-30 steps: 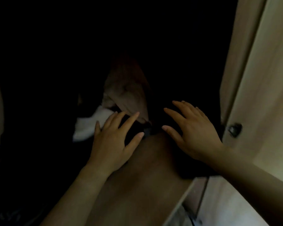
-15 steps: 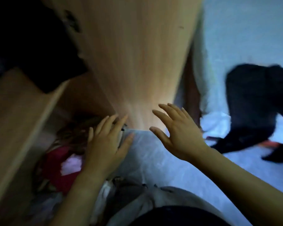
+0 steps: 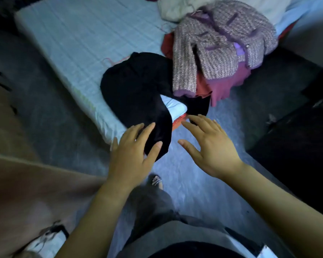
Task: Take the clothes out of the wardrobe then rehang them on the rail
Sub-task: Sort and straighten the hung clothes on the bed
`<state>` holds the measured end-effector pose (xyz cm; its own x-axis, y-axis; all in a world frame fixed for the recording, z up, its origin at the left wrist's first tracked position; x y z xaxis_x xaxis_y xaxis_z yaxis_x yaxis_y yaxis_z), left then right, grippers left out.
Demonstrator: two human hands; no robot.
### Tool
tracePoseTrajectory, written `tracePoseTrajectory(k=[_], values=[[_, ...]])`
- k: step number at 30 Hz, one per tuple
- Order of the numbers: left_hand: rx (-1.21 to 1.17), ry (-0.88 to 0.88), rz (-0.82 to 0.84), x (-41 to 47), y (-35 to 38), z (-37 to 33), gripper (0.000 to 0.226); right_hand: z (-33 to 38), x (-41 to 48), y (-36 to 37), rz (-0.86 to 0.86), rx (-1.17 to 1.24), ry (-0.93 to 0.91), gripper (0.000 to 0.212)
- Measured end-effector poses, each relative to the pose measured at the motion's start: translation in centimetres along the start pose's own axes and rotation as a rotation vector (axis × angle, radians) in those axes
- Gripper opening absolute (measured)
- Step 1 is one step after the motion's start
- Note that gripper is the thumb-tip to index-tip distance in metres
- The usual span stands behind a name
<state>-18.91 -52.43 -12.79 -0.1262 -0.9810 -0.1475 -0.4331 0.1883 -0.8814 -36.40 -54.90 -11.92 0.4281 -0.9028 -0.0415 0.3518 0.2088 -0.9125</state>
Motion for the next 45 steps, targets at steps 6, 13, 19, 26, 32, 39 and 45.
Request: tracePoseTrajectory(k=[6,13,19,26,32,39,45], values=[[-0.002,-0.004,0.080,12.9,2.2,0.6,0.064,-7.8,9.9,-0.2,0.018,0.002,0.076,0.059],[0.016,-0.146,0.076,29.7,-1.6,5.5,0.066,-11.2,29.2,-2.0,0.132,-0.032,-0.086,0.060],[0.004,-0.305,0.027,38.3,-4.9,13.1,0.065,-10.9,44.8,-2.3,0.167,-0.049,-0.263,0.057],[-0.068,-0.565,-0.064,45.6,-4.6,24.0,0.065,-9.3,62.3,4.9,0.373,-0.056,-0.531,0.057],[-0.082,-0.806,-0.060,50.3,0.4,35.0,0.067,-11.2,73.7,15.6,0.480,-0.087,-0.612,0.052],[-0.055,-1.054,-0.125,51.2,5.1,44.2,0.066,-14.4,81.2,25.8,0.541,-0.087,-0.521,0.047],[-0.073,-1.129,-0.104,50.4,7.5,46.6,0.067,-16.6,82.3,28.7,0.519,0.025,-0.436,0.035]])
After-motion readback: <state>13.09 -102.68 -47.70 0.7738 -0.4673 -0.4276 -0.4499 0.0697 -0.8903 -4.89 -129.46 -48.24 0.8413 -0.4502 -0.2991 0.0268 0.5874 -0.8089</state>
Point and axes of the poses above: each hand's wrist, its own x-axis towards the middle knuckle, its own y-axis out of the palm, z = x × y, the point moved 8 cm from there along x, towards the middle knuckle, and after that the axes turned 10 degrees about z, right-handed, at the moved point
